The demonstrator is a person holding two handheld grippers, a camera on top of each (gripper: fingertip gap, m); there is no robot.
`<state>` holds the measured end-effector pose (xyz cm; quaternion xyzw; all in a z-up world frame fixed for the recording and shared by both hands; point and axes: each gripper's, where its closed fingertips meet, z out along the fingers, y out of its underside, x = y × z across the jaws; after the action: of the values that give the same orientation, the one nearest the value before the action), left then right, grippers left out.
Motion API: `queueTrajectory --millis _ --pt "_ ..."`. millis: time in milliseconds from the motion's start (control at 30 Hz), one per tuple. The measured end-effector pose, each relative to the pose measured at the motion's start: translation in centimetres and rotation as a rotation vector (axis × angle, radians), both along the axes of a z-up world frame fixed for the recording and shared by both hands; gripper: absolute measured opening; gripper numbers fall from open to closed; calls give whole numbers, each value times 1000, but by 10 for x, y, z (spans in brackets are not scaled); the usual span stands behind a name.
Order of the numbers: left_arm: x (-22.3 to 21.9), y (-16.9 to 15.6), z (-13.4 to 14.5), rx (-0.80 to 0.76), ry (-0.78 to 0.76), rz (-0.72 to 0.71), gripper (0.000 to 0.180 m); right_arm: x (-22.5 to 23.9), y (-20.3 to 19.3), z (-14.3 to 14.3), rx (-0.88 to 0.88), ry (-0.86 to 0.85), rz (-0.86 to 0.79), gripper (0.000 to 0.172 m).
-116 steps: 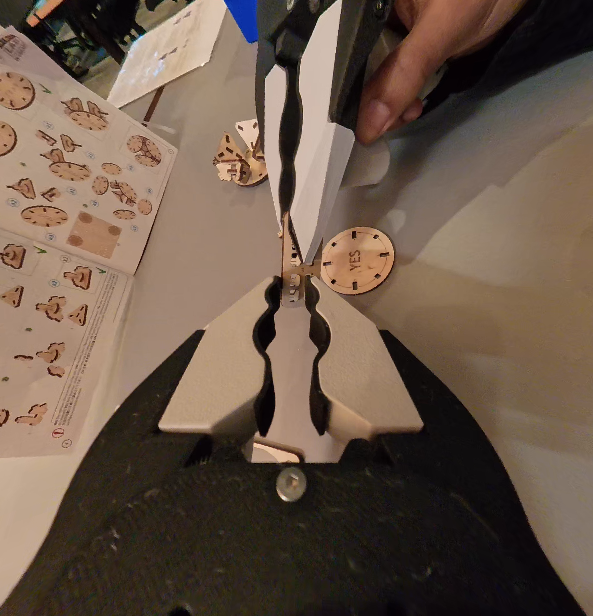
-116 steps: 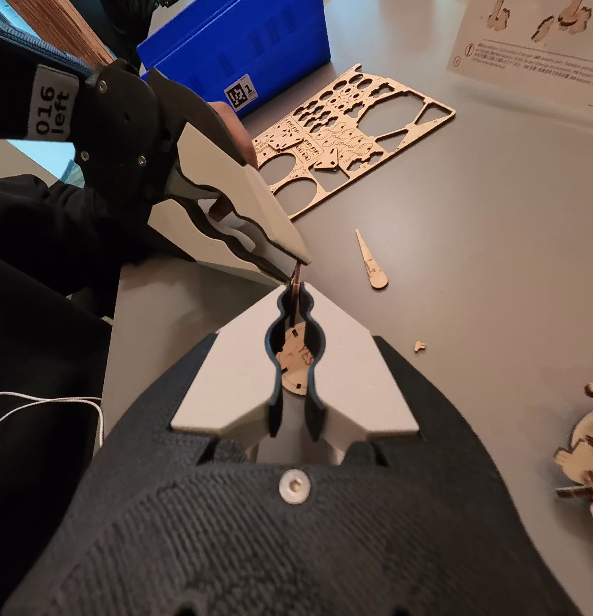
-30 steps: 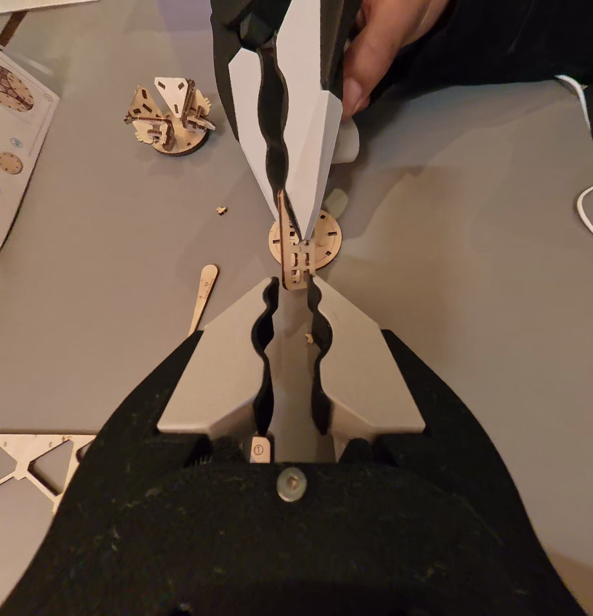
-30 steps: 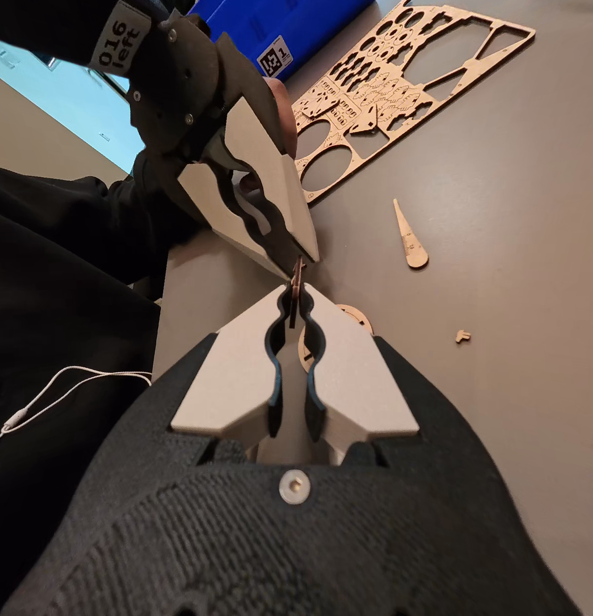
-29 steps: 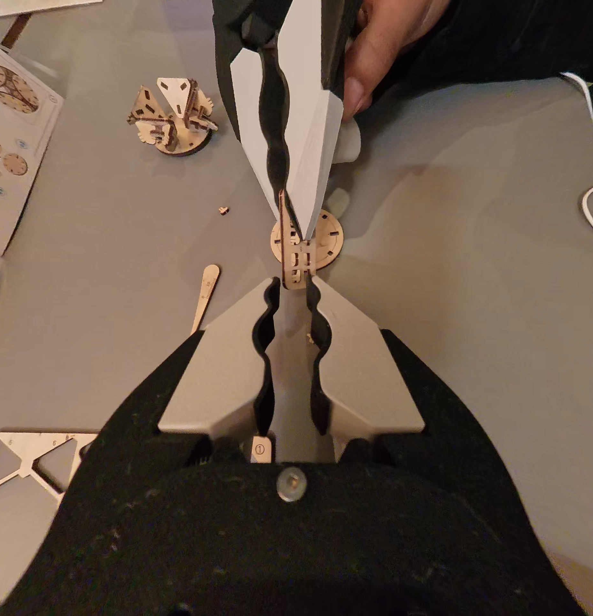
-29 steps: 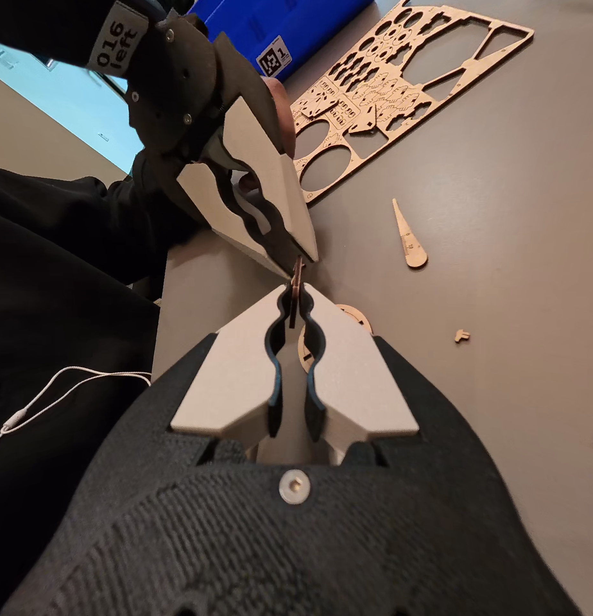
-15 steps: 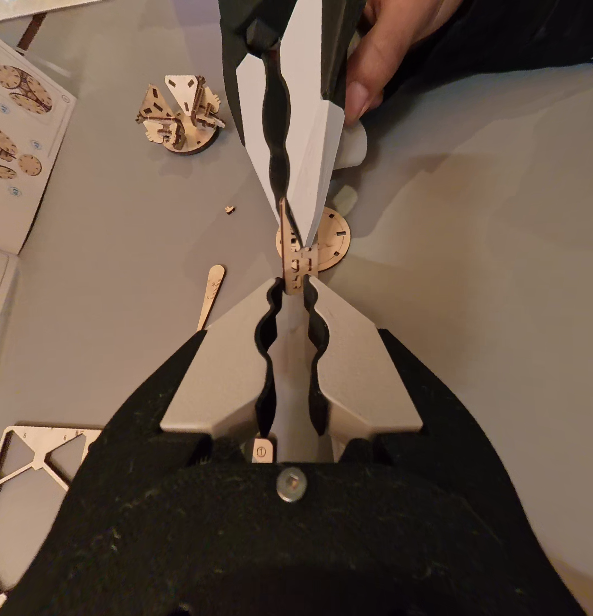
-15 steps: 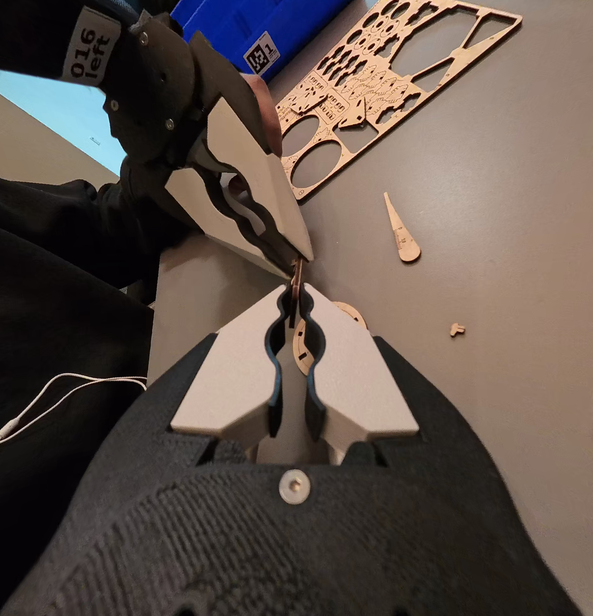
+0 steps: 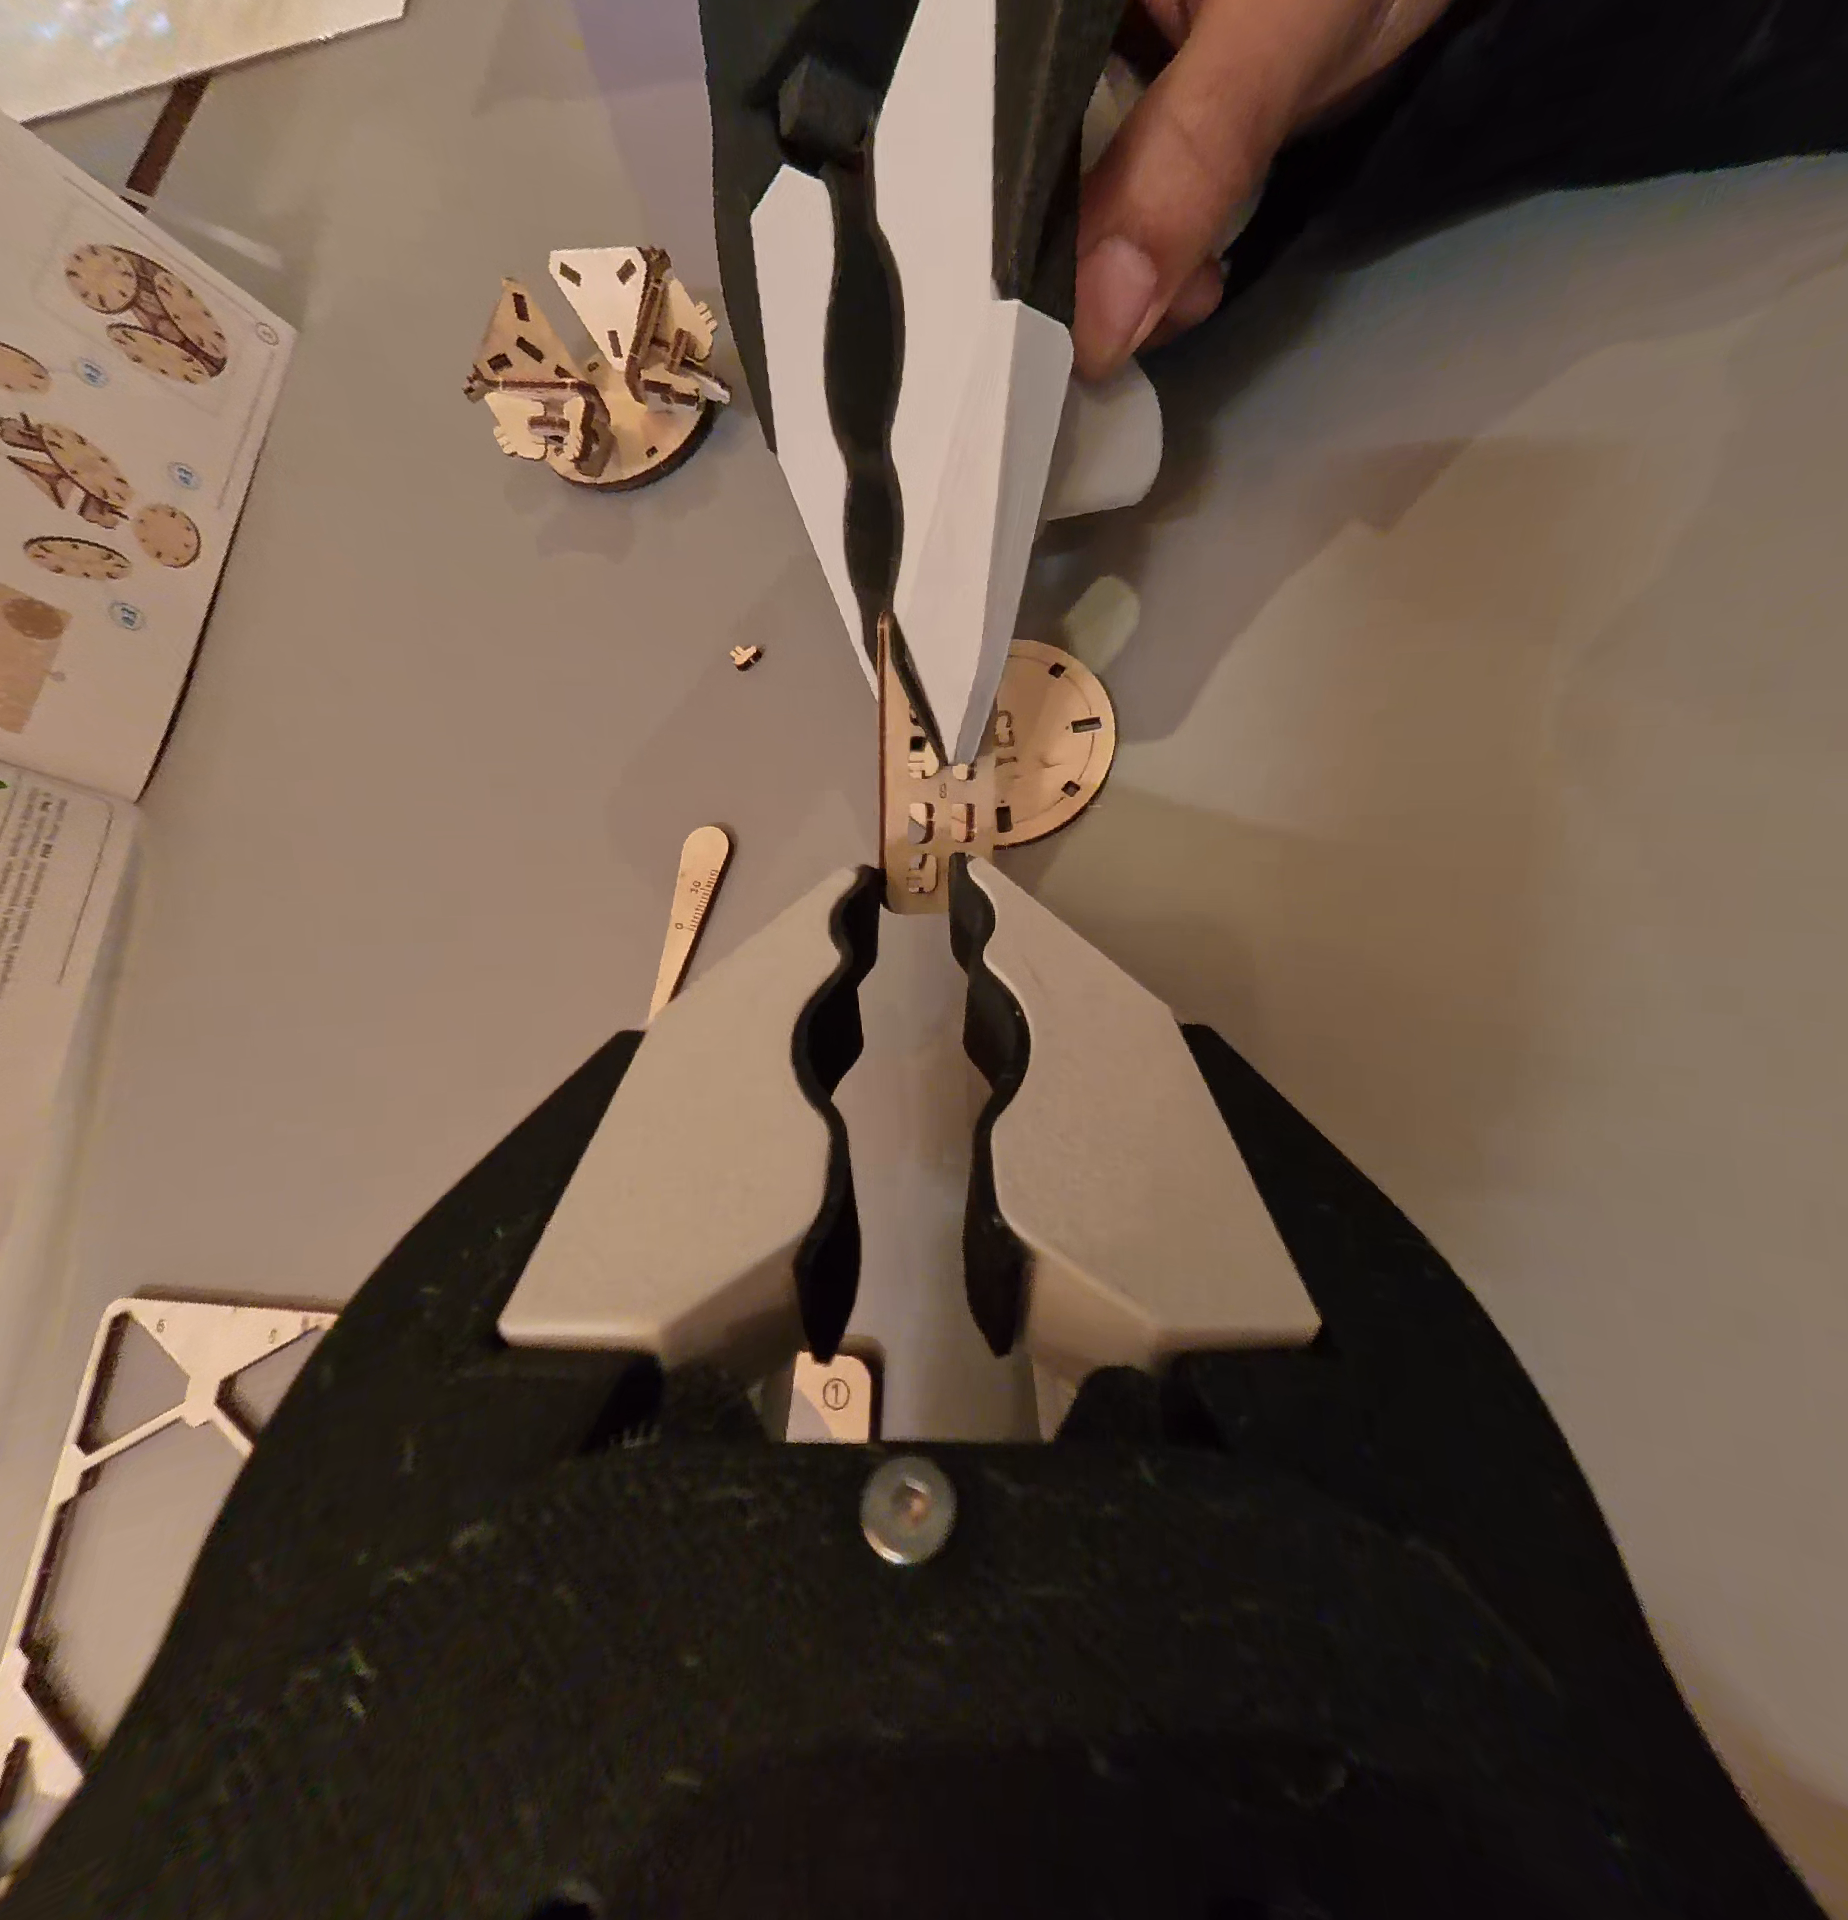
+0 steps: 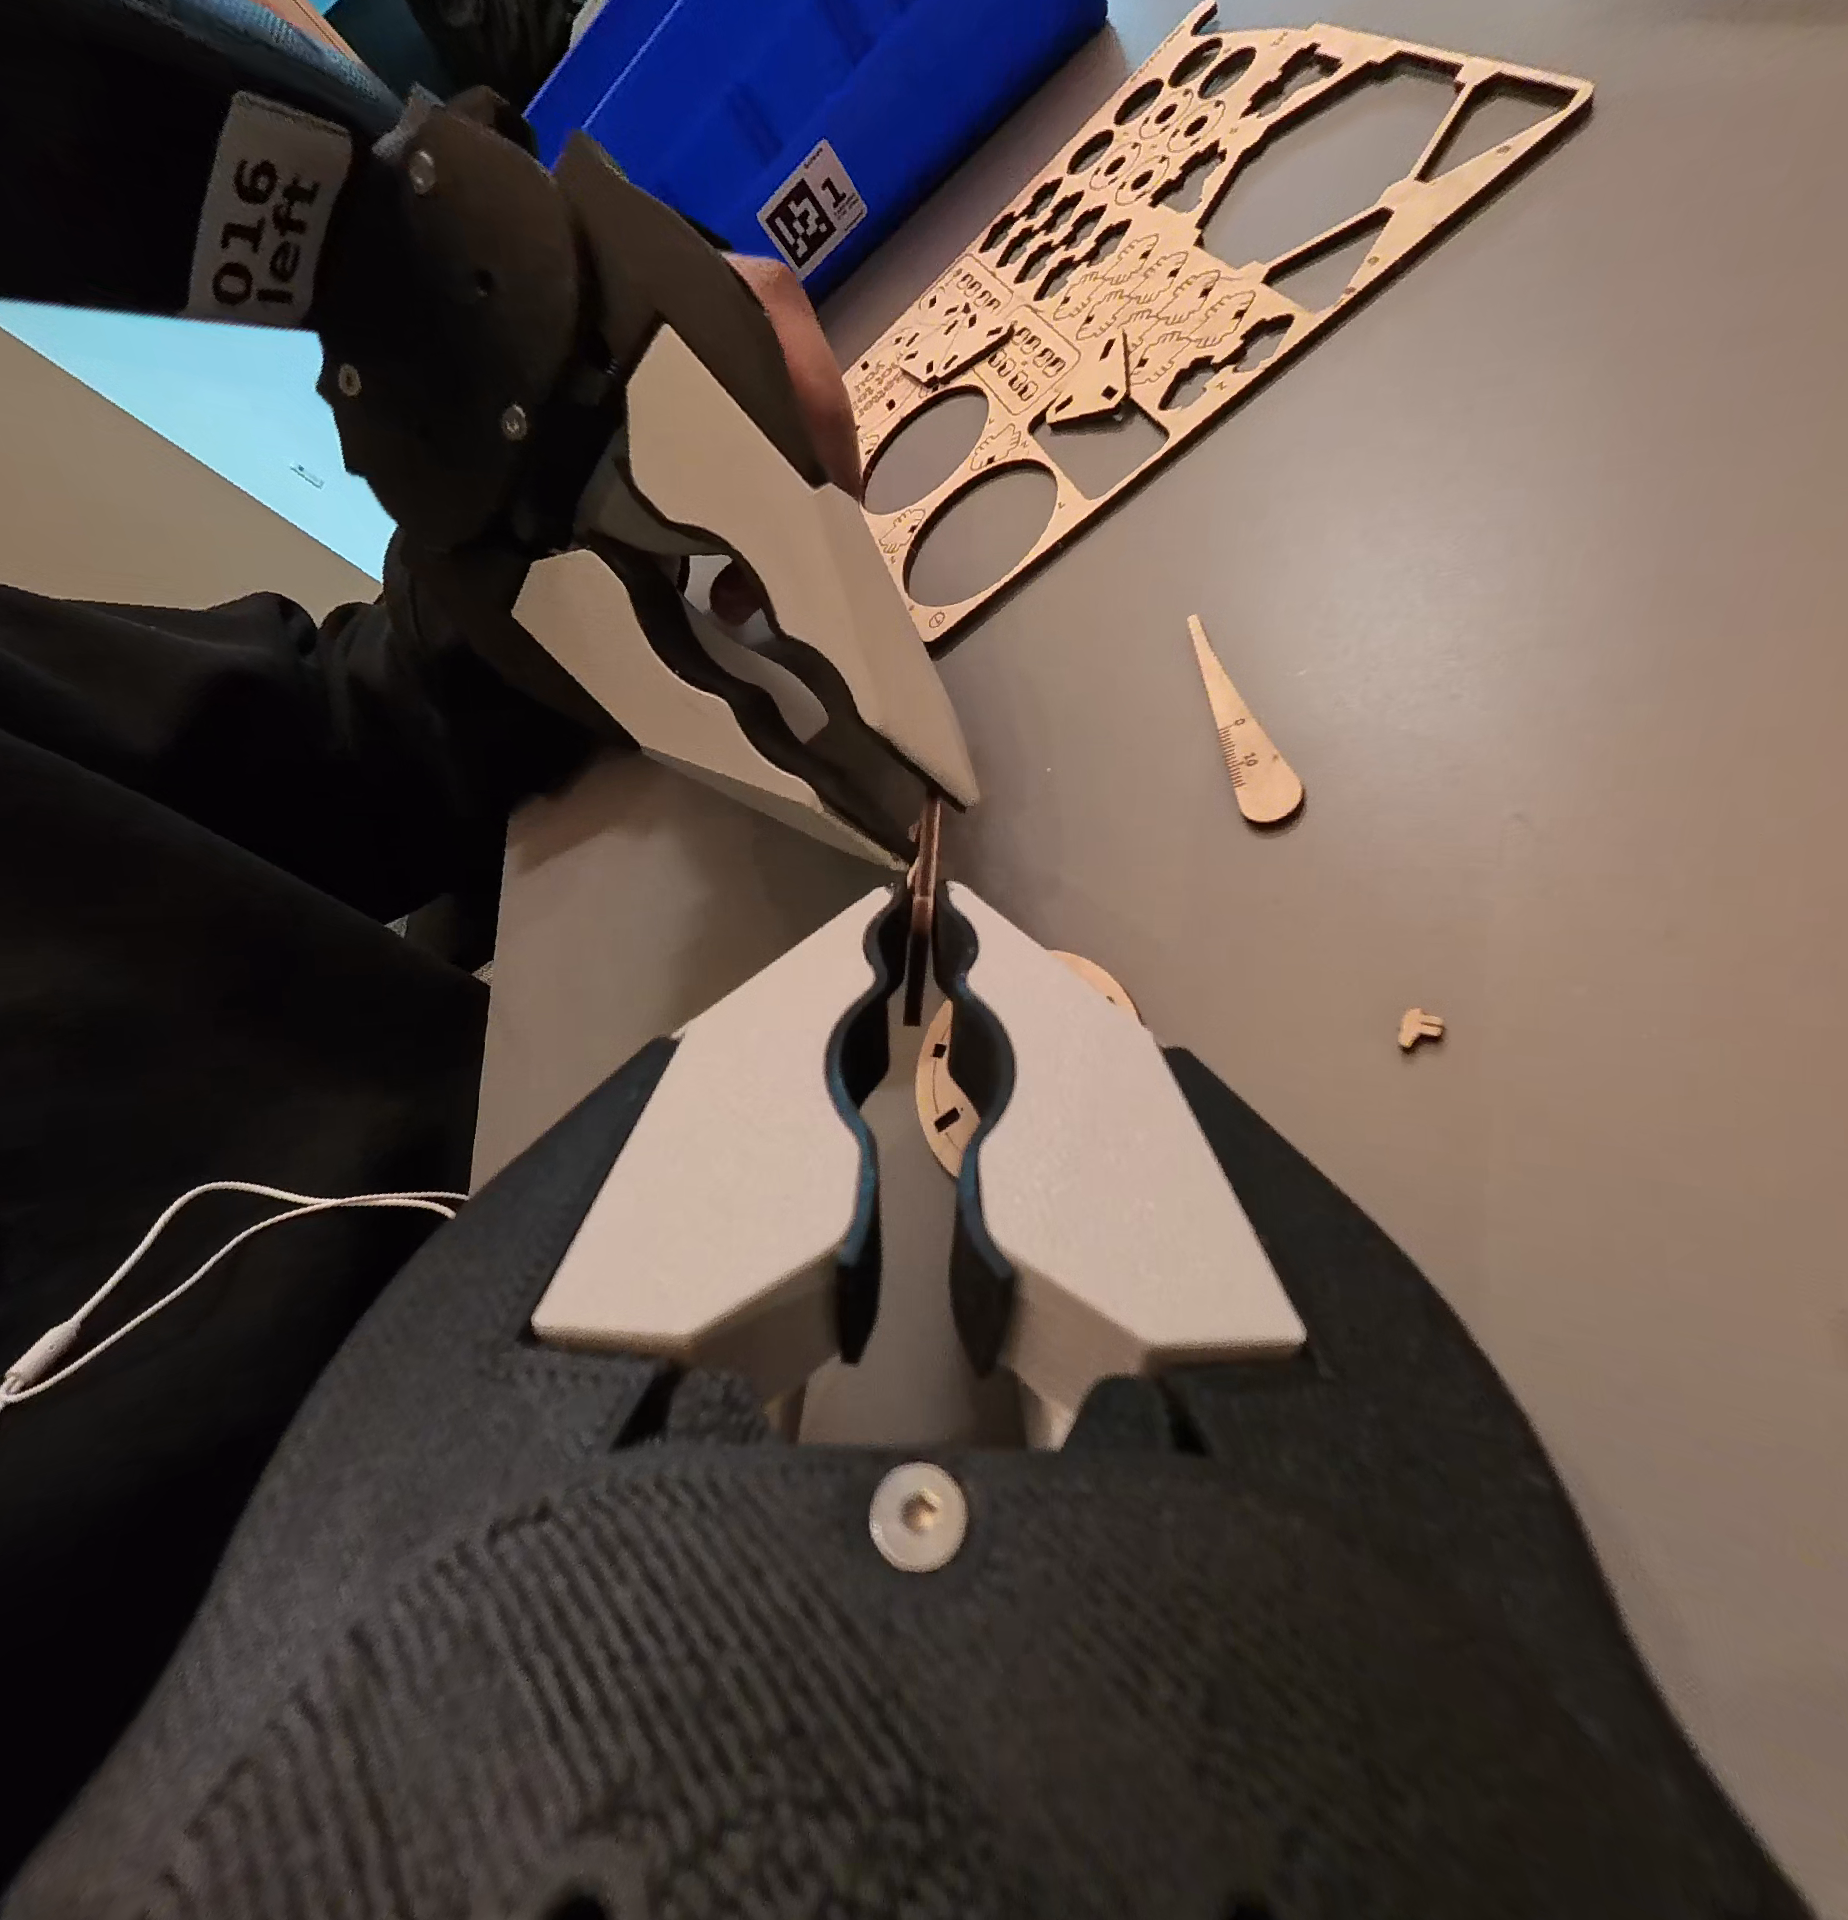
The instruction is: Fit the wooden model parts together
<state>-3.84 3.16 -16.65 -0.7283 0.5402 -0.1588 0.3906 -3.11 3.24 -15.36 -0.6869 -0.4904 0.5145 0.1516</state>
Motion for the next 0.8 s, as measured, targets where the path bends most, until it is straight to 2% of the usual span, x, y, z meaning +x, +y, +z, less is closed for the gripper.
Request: queueTrajectory --millis 133,333,433,533,633,800 --pt "1 -1 4 -56 -68 2 12 -2 1 7 21 57 3 3" --pt "-1 5 20 -74 -190 38 12 -5 7 22 15 152 -32 26" --pt "-5 13 31 -66 -261 89 12 -5 12 31 48 202 -60 29" --pt "-5 19 43 -101 -381 138 12 -5 14 42 90 262 -73 26" --pt "2 18 45 -173 -462 149 12 -7 12 45 105 294 -82 13" --pt "7 16 46 -142 -444 139 9 -5 16 41 78 278 -91 0"
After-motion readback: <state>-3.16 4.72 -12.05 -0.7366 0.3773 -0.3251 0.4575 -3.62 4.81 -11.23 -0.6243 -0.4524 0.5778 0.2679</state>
